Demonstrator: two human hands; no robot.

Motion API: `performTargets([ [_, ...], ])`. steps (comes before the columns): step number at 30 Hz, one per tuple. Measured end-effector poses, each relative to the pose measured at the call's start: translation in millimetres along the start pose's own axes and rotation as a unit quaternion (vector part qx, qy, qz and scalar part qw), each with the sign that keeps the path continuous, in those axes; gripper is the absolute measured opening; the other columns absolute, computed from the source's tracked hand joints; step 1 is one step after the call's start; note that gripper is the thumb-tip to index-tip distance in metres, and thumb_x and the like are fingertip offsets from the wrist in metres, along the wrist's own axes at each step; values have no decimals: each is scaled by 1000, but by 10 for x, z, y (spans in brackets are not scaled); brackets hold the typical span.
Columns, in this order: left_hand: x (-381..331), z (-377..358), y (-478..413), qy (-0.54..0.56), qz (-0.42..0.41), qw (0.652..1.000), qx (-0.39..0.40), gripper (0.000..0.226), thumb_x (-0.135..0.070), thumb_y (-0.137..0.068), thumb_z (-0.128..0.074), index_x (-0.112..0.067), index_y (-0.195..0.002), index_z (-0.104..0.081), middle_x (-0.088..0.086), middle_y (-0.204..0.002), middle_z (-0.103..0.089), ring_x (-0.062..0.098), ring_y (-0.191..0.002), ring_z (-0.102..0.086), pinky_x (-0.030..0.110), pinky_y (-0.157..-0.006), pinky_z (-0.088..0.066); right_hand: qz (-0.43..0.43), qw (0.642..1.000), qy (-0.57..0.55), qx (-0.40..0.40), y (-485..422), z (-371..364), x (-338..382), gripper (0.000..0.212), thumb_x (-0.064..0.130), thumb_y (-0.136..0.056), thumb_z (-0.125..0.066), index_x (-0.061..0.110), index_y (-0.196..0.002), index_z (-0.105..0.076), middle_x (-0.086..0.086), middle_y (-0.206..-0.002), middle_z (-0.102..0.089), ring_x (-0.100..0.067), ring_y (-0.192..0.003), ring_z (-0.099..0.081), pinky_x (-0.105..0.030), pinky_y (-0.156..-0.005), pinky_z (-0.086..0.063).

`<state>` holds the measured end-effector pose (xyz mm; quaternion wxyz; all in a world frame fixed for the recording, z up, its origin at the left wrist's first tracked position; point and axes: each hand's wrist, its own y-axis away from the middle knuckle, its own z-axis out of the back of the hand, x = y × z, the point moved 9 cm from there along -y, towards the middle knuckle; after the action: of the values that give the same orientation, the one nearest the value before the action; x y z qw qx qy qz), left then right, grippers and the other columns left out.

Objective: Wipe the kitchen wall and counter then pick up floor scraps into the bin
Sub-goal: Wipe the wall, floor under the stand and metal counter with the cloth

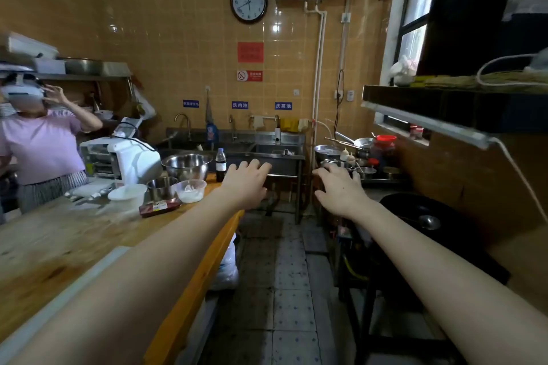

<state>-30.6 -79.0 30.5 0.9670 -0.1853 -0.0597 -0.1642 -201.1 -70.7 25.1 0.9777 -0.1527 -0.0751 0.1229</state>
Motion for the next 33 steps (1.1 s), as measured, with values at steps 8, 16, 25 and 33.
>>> performTargets([
  [8,308,-727,-1386,23,26,999,36,58,-31,-96,-48,-17,-147,-23,10,-148,-33,31,-135,-34,48,-109,-30,21,1000,-9,21,-1560,-580,-497,49,27,-93,-49,22,-140,-37,-4,-145,-36,-25,-135,-31,-56,-111,-18],
  [16,869,-1402,-2348,15,62,996,55,56,-31,-94,-47,-20,-144,-26,10,-145,-38,31,-132,-38,51,-107,-31,-12,998,0,55,-2414,-1173,-1012,48,28,-93,-49,23,-139,-37,-4,-144,-37,-27,-132,-34,-55,-110,-19],
  [25,1482,-2338,-3747,10,64,994,83,47,-31,-94,-46,-19,-138,-34,9,-134,-45,32,-123,-44,49,-101,-36,-34,997,12,63,-3798,-1724,-1453,50,25,-94,-49,19,-141,-36,-5,-143,-37,-28,-135,-30,-57,-113,-16],
  [33,2379,-2901,-5422,-6,56,997,57,49,-28,-96,-43,-19,-142,-30,10,-144,-37,31,-130,-37,47,-104,-32,-47,997,10,55,-5716,-2294,-1768,50,23,-93,-48,18,-141,-35,-7,-144,-36,-31,-135,-30,-57,-112,-15],
])
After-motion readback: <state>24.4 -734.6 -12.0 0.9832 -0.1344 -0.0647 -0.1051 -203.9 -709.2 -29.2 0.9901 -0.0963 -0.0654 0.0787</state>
